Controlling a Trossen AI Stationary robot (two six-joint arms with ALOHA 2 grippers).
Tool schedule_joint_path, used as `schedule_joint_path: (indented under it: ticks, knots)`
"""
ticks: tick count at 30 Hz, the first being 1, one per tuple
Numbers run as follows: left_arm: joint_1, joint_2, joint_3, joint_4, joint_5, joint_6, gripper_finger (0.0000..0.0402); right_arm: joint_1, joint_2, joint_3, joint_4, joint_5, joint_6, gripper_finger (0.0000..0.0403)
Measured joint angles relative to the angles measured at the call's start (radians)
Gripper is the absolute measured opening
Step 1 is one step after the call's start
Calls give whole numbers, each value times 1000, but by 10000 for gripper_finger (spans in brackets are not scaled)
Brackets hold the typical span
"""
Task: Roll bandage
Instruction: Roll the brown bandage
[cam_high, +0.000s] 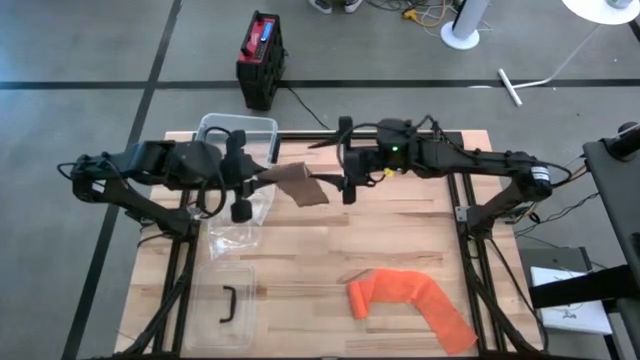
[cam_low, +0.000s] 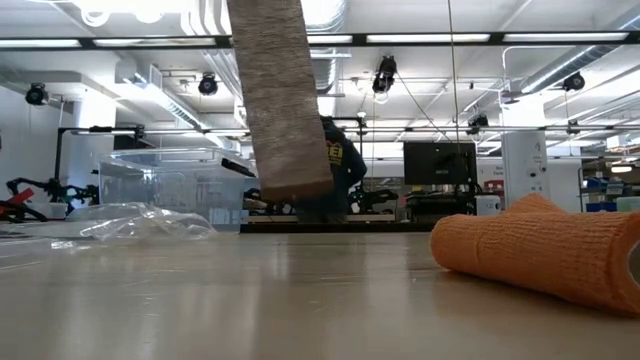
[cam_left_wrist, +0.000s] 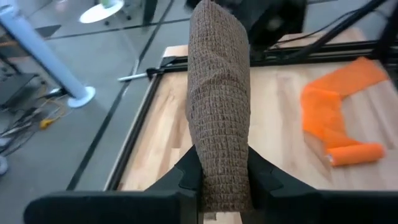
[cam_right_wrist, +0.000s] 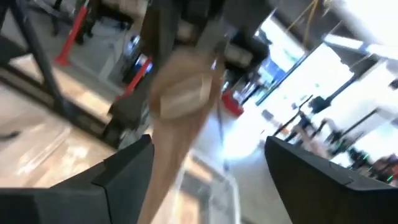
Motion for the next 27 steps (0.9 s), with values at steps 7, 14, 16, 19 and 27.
schedule_joint_path:
  ticks: [7,14,16,19,27]
  knots:
    - [0,2,0,-4,57,8,52,2,64,22,78,-90,57,259]
    - [-1,15,0,-11,137,18,52,1,118,57,84,-95,21,184]
    - [0,15,0,-9,153,24,52,2,124,77,100,-96,-6,149]
    - [0,16,0,-13,179,21,52,5,131,85,65,-96,-43,87]
    - [0,16,-1,-58,180,-17,52,23,57,92,56,-96,-68,3]
